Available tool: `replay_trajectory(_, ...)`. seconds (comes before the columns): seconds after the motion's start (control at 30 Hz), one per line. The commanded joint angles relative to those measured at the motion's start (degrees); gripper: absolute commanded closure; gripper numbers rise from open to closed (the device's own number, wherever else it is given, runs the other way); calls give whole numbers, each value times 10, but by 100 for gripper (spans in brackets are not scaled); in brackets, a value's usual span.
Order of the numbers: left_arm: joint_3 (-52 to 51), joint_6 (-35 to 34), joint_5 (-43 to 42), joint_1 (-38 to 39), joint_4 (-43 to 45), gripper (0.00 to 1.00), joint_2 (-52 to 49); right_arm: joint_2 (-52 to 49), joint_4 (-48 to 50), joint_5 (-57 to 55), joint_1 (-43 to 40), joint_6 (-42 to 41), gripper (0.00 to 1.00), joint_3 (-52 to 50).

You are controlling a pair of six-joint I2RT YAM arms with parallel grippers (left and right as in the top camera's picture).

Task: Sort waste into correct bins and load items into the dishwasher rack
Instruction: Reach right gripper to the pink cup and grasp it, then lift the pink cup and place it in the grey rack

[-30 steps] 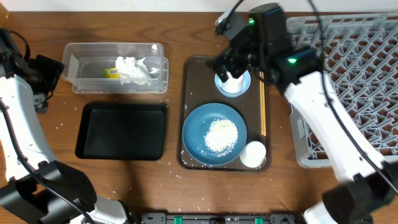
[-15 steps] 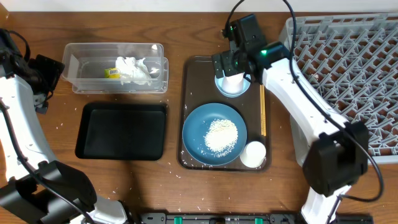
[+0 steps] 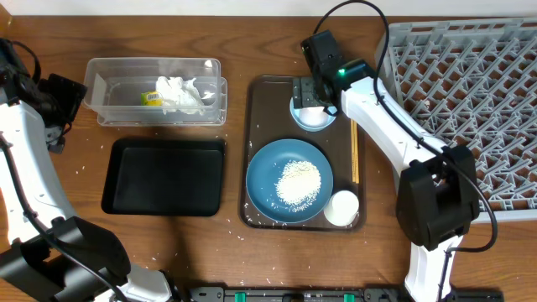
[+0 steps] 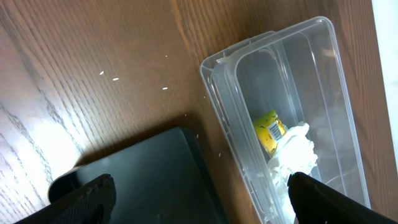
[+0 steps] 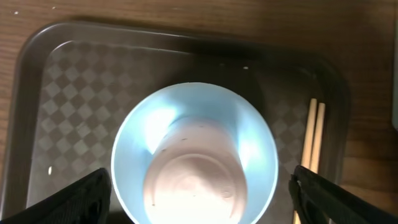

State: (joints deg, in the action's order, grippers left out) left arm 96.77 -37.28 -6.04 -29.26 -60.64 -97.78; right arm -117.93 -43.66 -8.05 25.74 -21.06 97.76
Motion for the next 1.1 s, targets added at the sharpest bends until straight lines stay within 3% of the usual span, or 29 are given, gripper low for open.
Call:
replay_trajectory(0.0, -1, 6, 3, -2, -2, 9, -3, 0, 0, -20, 6, -27, 13, -9)
replay_trajectory(0.7, -1, 6, 3, -2, -2, 9, -3, -44, 4, -29, 24, -38, 12, -17)
replay_trajectory(0.77, -1, 6, 3, -2, -2, 9, -3, -44, 8, -29, 24, -38, 16, -16)
replay_trajectory(1.0, -1, 6, 3, -2, -2, 9, -3, -37, 1, -29, 24, -38, 46, -11)
replay_trajectory(1.07, -1, 6, 3, -2, -2, 9, -3, -25, 2, -29, 22, -38, 48, -11)
